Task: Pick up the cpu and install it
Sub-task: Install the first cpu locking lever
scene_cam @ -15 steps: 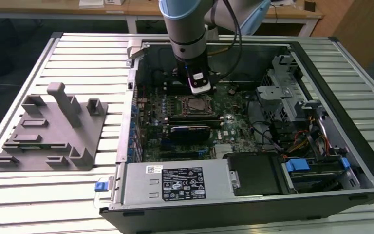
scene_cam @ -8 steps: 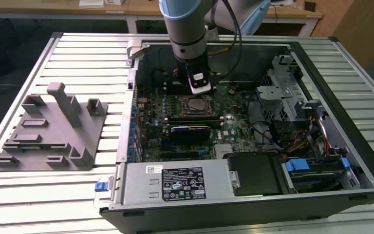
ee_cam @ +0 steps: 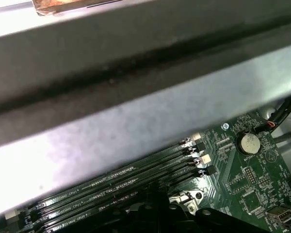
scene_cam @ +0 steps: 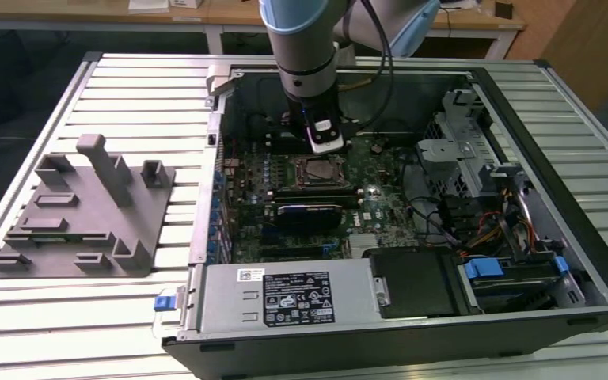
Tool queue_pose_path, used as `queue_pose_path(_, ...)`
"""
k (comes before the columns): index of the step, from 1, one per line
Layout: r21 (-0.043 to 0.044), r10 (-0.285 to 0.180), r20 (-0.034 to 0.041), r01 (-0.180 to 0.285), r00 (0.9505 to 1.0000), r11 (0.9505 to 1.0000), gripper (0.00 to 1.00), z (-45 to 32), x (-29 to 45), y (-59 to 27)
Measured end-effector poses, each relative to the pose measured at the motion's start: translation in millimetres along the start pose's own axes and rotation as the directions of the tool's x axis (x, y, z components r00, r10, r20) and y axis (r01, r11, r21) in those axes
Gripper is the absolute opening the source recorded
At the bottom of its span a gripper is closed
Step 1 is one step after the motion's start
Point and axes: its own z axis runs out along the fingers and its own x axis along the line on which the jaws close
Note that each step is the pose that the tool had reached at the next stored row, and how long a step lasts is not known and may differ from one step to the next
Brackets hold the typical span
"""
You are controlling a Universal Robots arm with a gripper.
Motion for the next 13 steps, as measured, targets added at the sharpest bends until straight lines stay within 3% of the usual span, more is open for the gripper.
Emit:
queue_pose_path(6,-0.003,0.001,-0.0008,-0.001,1.0,1.0,0.11,-1.4,-0.3,0.4)
queue_pose_path(13,-0.003,0.001,-0.001,-0.001,1.0,1.0,0.11,-12.1,-1.7,2.9)
